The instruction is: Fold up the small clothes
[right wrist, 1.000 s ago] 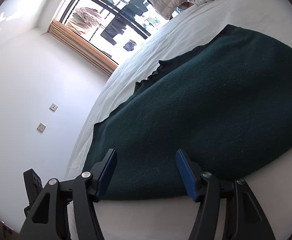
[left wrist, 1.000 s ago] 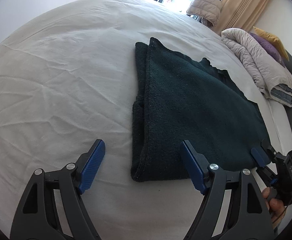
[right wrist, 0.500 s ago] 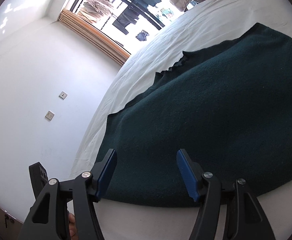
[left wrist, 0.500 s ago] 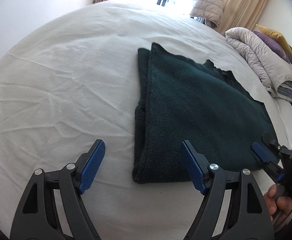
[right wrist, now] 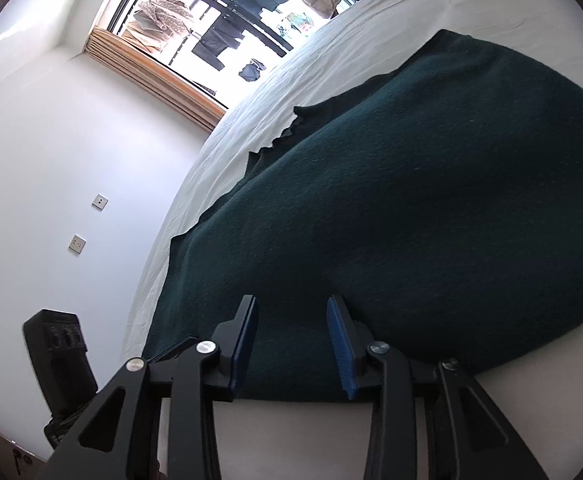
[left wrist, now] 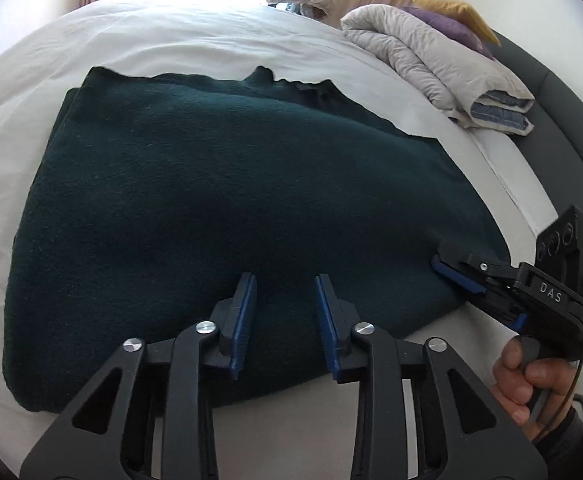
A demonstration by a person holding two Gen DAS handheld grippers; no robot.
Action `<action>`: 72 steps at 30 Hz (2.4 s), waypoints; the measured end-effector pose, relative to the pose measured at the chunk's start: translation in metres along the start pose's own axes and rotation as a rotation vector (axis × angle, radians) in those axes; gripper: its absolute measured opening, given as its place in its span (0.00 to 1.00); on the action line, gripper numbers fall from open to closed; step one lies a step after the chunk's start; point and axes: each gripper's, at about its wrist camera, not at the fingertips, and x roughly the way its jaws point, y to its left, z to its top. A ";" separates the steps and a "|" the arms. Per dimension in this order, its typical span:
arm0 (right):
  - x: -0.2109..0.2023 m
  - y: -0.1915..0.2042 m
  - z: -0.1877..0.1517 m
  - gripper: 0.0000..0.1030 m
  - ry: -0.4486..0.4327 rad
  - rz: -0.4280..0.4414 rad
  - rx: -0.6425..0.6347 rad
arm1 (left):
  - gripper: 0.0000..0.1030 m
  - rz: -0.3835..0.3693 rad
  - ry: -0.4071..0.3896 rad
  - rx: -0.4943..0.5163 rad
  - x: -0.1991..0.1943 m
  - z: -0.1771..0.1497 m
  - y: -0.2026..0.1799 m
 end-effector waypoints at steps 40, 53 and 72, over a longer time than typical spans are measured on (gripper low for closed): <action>-0.002 0.065 0.036 0.55 -0.082 0.019 -0.094 | 0.78 -0.198 -0.138 -0.627 -0.090 -0.033 0.154; 0.034 0.058 0.048 0.48 0.026 0.035 -0.080 | 0.76 -0.242 0.082 -0.496 -0.022 0.061 0.187; 0.112 0.050 0.057 0.00 0.259 -0.059 -0.085 | 0.11 -0.285 0.044 -0.525 -0.013 0.071 0.180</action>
